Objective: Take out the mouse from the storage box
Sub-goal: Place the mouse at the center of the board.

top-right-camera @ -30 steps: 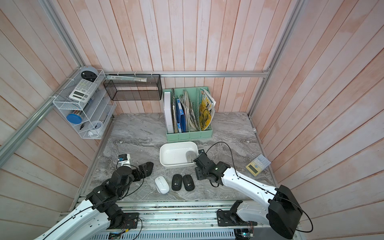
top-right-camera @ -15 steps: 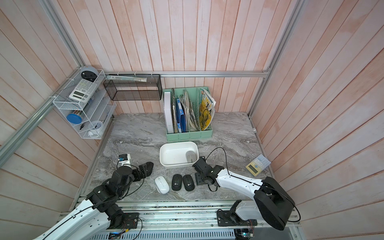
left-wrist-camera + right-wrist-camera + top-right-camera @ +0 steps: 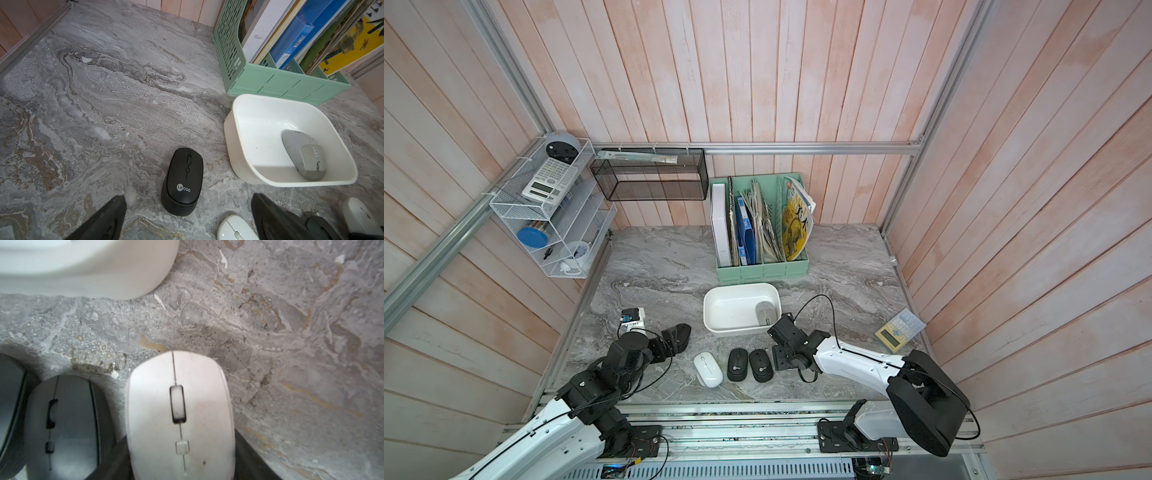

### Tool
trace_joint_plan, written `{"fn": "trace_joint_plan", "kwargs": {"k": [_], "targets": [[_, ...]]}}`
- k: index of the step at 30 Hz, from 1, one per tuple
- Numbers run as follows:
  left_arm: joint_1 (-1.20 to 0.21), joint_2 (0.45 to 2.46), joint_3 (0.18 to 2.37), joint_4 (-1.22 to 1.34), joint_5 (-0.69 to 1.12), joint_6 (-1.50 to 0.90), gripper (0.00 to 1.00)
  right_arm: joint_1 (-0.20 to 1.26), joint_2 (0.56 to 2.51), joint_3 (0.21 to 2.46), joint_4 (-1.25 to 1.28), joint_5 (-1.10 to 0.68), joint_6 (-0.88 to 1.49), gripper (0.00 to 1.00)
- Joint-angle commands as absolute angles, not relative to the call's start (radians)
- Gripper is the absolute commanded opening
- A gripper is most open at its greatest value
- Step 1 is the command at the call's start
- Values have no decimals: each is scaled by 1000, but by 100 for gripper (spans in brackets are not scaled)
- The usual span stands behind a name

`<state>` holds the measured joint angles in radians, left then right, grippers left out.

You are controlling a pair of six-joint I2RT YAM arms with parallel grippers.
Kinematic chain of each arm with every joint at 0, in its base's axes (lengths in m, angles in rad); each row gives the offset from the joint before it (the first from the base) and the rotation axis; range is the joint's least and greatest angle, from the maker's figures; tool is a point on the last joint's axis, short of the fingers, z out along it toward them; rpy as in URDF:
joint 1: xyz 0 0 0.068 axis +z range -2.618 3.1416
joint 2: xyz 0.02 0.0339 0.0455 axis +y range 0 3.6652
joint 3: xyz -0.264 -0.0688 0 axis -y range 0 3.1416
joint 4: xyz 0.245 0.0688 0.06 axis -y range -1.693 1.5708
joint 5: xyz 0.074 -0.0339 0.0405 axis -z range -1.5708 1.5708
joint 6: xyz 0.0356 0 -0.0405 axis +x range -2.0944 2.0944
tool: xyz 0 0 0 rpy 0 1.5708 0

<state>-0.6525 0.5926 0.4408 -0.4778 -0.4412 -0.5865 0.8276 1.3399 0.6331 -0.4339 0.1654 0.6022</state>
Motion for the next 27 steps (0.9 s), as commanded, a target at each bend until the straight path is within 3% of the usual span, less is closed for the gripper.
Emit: {"fn": "trace_joint_plan", "kwargs": {"k": [1,10,18,27], "targets": [[-646,594,439,-457,-431,-572,100,828,1355,637,-429,170,616,68],[-647,594,440,-457,-428,-572,100,842,1345,644,-435,178,614,79],[-647,618,446,-449,-416,-567,100,842,1246,655,-486,228,585,79],[-647,761,536,-469,-392,-642,100,842,1079,649,-566,453,587,80]]}}
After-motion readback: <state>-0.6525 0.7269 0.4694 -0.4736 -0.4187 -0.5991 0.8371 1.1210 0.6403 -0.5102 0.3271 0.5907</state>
